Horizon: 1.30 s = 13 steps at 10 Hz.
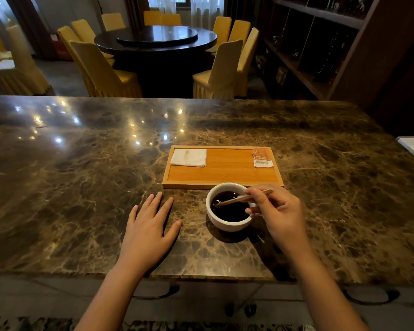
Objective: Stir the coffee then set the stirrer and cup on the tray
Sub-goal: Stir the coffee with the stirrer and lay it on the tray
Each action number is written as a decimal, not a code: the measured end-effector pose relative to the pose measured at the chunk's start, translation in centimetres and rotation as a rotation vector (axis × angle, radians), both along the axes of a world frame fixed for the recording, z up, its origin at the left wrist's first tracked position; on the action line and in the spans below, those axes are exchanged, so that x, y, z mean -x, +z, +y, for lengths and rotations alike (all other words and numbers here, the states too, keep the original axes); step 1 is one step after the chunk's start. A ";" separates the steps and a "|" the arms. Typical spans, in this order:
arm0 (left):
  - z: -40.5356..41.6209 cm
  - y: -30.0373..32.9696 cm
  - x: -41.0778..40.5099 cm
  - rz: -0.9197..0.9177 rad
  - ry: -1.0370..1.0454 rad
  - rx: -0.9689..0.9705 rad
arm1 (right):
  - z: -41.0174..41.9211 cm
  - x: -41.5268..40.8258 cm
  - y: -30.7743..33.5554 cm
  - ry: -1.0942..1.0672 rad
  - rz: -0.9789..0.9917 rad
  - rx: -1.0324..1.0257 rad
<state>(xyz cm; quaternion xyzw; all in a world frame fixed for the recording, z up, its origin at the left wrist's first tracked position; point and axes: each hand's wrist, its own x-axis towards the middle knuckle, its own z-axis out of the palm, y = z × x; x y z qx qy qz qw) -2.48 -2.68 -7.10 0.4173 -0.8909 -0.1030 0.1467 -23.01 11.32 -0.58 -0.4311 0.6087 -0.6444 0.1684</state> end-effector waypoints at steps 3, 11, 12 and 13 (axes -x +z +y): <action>0.0 0.1 0.0 -0.008 -0.002 0.005 | 1.3 1.0 0.1 -0.062 0.570 -0.096; 0.0 0.1 0.1 -0.007 -0.001 0.002 | 0.8 0.2 -0.5 -0.098 0.515 -0.048; 0.0 0.1 0.0 -0.004 -0.002 0.002 | 1.2 0.2 -0.2 -0.097 0.565 -0.074; 0.0 0.1 0.0 0.003 -0.005 -0.002 | 1.5 0.1 0.1 -0.097 0.550 -0.098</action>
